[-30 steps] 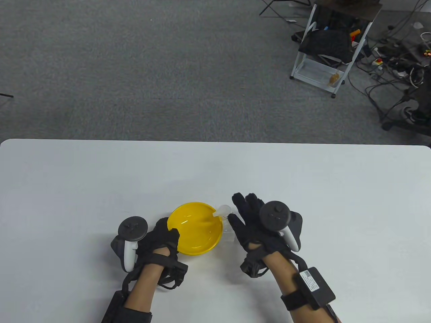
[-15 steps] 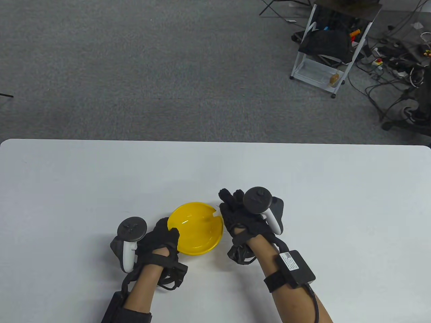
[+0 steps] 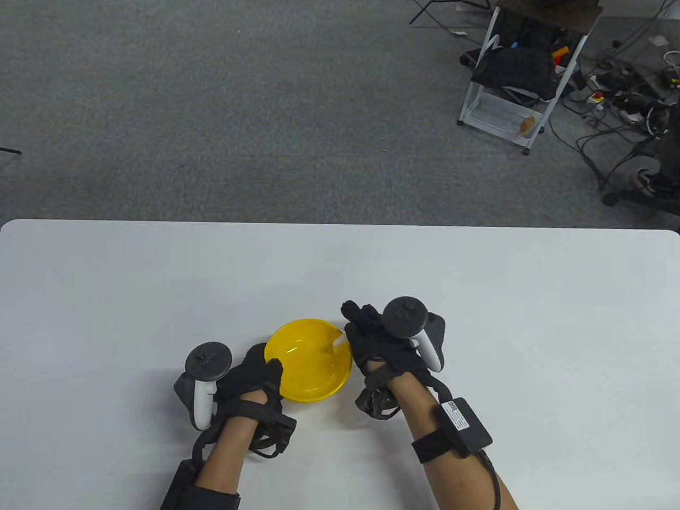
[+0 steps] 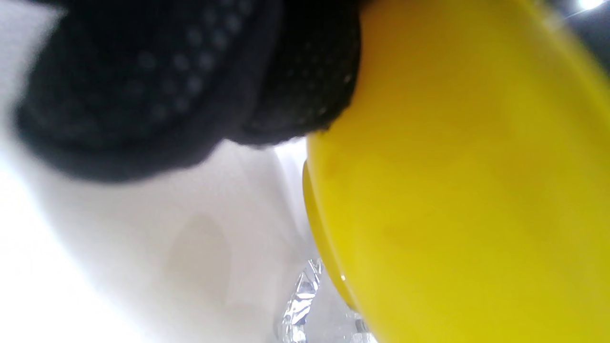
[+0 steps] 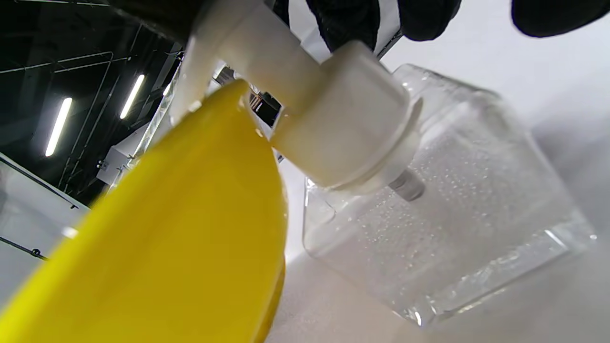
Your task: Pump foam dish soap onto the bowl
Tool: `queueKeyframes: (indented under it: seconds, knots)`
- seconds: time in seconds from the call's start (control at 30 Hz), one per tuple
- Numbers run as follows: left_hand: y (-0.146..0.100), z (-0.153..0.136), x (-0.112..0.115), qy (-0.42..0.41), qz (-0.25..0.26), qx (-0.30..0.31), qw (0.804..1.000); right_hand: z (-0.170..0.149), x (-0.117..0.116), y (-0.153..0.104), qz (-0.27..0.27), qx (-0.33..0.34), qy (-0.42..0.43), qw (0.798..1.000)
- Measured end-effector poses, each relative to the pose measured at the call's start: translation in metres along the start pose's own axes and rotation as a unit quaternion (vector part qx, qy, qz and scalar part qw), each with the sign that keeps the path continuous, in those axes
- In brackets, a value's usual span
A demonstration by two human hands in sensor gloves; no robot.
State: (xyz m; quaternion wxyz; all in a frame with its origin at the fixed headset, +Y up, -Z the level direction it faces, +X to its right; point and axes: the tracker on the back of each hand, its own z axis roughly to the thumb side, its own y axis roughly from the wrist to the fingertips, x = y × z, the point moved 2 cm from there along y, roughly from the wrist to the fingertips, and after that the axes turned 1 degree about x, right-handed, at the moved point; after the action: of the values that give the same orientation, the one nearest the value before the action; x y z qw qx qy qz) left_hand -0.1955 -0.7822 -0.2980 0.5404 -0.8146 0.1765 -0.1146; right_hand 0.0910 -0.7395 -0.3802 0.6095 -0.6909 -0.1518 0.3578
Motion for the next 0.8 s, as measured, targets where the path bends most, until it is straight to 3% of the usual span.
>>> queueKeyframes:
  seconds: [0.2, 0.5, 0.63, 0.8]
  knots:
    - [0.000, 0.001, 0.000, 0.001, 0.002, 0.003, 1.000, -0.009, -0.006, 0.002, 0.009, 0.001, 0.036, 0.999]
    - [0.000, 0.001, 0.000, -0.001, 0.007, 0.004, 1.000, 0.005, 0.007, -0.003, -0.016, -0.005, -0.060, 0.998]
    - [0.000, 0.002, -0.001, -0.001, 0.011, 0.007, 1.000, 0.005, 0.011, -0.002, 0.015, -0.017, -0.017, 1.000]
    - [0.001, 0.000, 0.000, -0.001, 0.004, 0.007, 1.000, 0.003, 0.009, -0.001, 0.005, -0.008, -0.028, 1.000]
